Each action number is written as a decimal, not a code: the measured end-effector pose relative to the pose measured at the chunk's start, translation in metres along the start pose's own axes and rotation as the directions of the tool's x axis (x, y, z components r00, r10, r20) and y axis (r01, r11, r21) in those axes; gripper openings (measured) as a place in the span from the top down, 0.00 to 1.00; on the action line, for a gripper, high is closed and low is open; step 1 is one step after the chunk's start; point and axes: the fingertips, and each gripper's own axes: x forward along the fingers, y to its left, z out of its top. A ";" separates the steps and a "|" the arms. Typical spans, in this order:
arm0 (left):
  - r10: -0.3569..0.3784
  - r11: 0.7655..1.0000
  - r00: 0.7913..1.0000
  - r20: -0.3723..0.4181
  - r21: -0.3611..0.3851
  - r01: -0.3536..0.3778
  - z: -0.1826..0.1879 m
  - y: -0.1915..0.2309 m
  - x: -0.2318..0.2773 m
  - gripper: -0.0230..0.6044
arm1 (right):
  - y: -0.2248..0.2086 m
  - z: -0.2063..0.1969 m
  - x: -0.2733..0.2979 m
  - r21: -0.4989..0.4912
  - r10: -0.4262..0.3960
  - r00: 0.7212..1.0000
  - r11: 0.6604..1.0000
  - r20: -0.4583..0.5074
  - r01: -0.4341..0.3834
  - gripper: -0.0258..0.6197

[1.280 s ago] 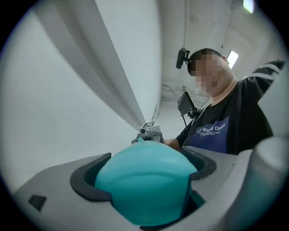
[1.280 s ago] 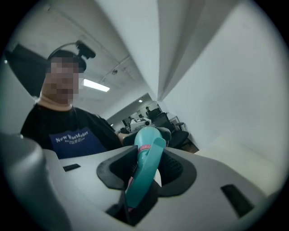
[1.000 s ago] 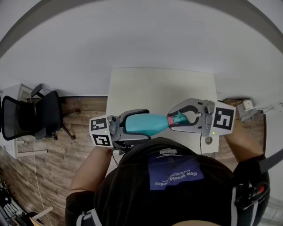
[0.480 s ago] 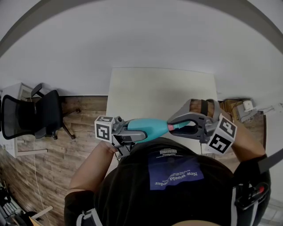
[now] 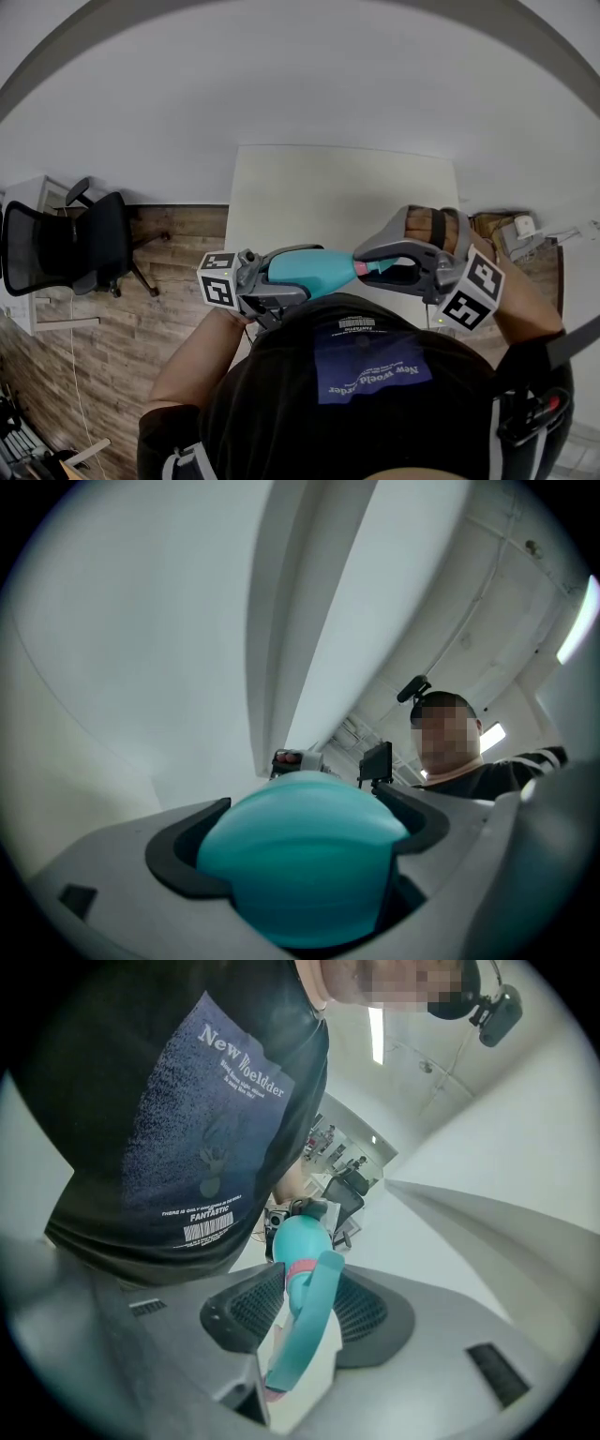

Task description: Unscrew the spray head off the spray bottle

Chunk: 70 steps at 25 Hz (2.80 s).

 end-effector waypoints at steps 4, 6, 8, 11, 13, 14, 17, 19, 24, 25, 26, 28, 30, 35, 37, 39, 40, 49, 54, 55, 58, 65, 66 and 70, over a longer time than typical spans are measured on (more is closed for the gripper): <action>0.008 0.999 1.000 0.004 0.041 -0.008 -0.001 0.000 0.000 0.17 | 0.000 0.000 -0.001 0.004 -0.014 1.000 1.000 -0.004 0.014 0.76; 0.016 0.997 1.000 0.004 0.071 -0.016 0.001 -0.002 -0.002 0.17 | -0.004 0.002 -0.003 0.023 -0.021 1.000 1.000 -0.004 0.021 0.72; 0.026 0.994 1.000 0.003 0.106 -0.026 0.007 -0.003 -0.005 0.17 | -0.012 0.001 -0.002 0.038 -0.028 1.000 0.999 -0.011 0.029 0.67; 0.046 0.986 0.999 0.009 0.161 -0.047 0.022 0.000 -0.012 0.17 | -0.029 -0.004 -0.003 0.074 -0.047 0.999 0.996 -0.007 0.048 0.62; 0.060 0.978 0.998 0.015 0.197 -0.062 0.029 0.001 -0.014 0.17 | -0.038 -0.006 -0.013 0.143 -0.078 0.997 0.987 0.017 0.075 0.62; 0.067 0.974 0.998 0.018 0.215 -0.069 0.030 0.000 -0.014 0.17 | -0.041 -0.007 -0.021 0.201 -0.094 0.995 0.976 0.032 0.086 0.62; 0.089 0.957 0.996 0.020 0.276 -0.091 0.033 -0.004 -0.014 0.17 | -0.053 -0.019 -0.051 0.509 -0.181 0.979 0.854 0.089 0.111 0.62; 0.103 0.942 0.994 0.019 0.319 -0.104 0.036 -0.005 -0.015 0.17 | -0.073 -0.024 -0.069 0.729 -0.297 0.941 0.678 0.161 0.090 0.62; 0.130 0.906 0.991 0.022 0.403 -0.127 0.044 -0.010 -0.016 0.17 | -0.083 -0.057 -0.095 0.953 -0.451 0.841 0.172 0.300 -0.248 0.62; 0.135 0.900 0.991 0.019 0.417 -0.130 0.044 -0.011 -0.016 0.17 | -0.076 -0.066 -0.094 0.950 -0.457 0.836 0.073 0.303 -0.305 0.62; 0.140 0.893 0.990 0.015 0.430 -0.132 0.043 -0.011 -0.016 0.17 | -0.068 -0.075 -0.091 0.937 -0.453 0.838 -0.015 0.304 -0.348 0.62; 0.150 0.878 0.989 0.005 0.458 -0.136 0.043 -0.010 -0.017 0.17 | -0.051 -0.088 -0.078 0.894 -0.439 0.841 -0.160 0.316 -0.419 0.59; 0.163 0.861 0.987 -0.009 0.490 -0.138 0.042 -0.010 -0.020 0.17 | -0.039 -0.092 -0.064 0.831 -0.442 0.825 -0.256 0.353 -0.494 0.55; 0.197 0.804 0.979 -0.054 0.581 -0.129 0.042 -0.014 -0.013 0.17 | -0.041 -0.067 -0.041 0.694 -0.456 0.773 -0.374 0.441 -0.616 0.53; 0.209 0.782 0.975 -0.072 0.611 -0.122 0.040 -0.016 -0.008 0.17 | -0.041 -0.063 -0.034 0.668 -0.448 0.769 -0.398 0.456 -0.628 0.53; 0.225 0.760 0.970 -0.094 0.640 -0.114 0.037 -0.016 -0.002 0.17 | -0.039 -0.060 -0.028 0.645 -0.438 0.762 -0.414 0.477 -0.642 0.53; 0.233 0.748 0.967 -0.105 0.654 -0.109 0.036 -0.016 -0.002 0.17 | -0.039 -0.057 -0.024 0.634 -0.434 0.758 -0.420 0.488 -0.649 0.53; 0.294 0.650 0.939 -0.177 0.758 -0.061 0.018 -0.018 0.013 0.17 | -0.032 -0.035 0.002 0.616 -0.352 0.761 -0.447 0.545 -0.648 0.53; 0.330 0.617 0.924 -0.195 0.785 -0.055 0.026 -0.023 0.012 0.17 | -0.042 -0.031 0.012 0.647 -0.321 0.791 -0.455 0.522 -0.612 0.67; 0.333 0.614 0.923 -0.193 0.787 -0.057 0.025 -0.023 0.010 0.17 | -0.040 -0.032 0.014 0.659 -0.315 0.799 -0.452 0.513 -0.601 0.71; 0.337 0.615 0.922 -0.191 0.786 -0.062 0.021 -0.021 0.001 0.17 | -0.034 -0.032 0.023 0.678 -0.305 0.809 -0.442 0.502 -0.587 0.75; 0.286 0.718 0.942 -0.174 0.690 -0.090 0.010 -0.016 0.009 0.17 | -0.017 -0.039 0.012 0.842 -0.227 0.870 -0.236 0.438 -0.485 0.75; 0.272 0.748 0.947 -0.170 0.657 -0.097 0.011 -0.015 0.008 0.17 | -0.018 -0.038 0.012 0.863 -0.211 0.878 -0.188 0.430 -0.469 0.76; 0.222 0.858 0.964 -0.147 0.500 -0.122 0.011 -0.010 0.007 0.17 | -0.020 -0.031 0.007 0.917 -0.154 0.904 0.043 0.398 -0.396 0.75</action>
